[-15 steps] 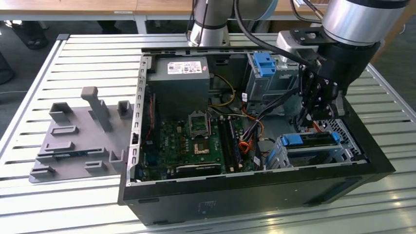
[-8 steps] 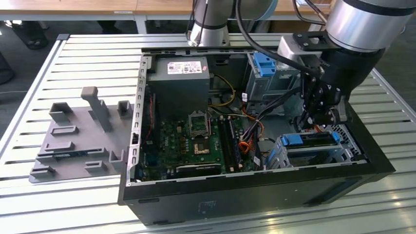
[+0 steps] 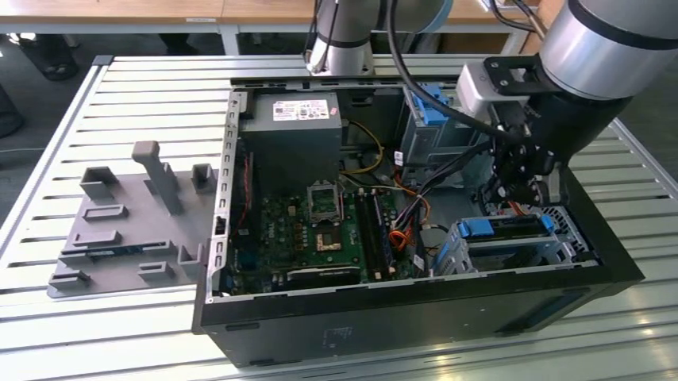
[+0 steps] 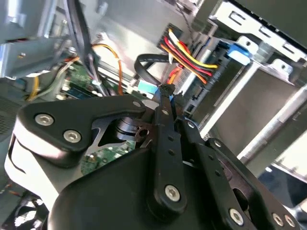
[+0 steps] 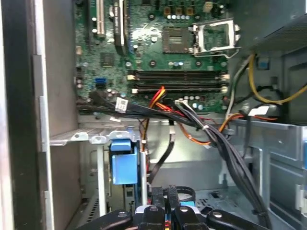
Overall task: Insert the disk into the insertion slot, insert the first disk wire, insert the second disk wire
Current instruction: 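Insert the second disk wire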
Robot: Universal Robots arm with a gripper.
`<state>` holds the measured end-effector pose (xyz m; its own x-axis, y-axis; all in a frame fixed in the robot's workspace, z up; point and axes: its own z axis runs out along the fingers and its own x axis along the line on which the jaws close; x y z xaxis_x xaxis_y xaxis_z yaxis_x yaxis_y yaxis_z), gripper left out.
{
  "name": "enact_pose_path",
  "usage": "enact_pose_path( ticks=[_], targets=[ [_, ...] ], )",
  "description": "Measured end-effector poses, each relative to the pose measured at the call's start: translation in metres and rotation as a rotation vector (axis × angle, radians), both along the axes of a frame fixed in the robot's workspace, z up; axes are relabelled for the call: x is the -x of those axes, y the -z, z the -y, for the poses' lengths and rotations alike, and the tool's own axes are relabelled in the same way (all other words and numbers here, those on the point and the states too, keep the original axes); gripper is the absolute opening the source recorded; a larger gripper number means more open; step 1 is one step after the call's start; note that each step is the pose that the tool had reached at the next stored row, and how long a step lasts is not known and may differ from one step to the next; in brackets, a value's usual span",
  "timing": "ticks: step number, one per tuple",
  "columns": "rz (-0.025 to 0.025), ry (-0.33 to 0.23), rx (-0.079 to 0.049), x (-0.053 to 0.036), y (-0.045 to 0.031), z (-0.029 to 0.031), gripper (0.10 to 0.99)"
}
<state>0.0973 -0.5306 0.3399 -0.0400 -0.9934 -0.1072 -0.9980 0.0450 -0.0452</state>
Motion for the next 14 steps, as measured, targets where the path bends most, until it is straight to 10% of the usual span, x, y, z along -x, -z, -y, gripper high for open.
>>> enact_pose_path(
  ticks=[14],
  targets=[
    [-0.0001, -0.032, -0.002, 0.0, 0.0023, 0.0175, 0.149]
  ],
)
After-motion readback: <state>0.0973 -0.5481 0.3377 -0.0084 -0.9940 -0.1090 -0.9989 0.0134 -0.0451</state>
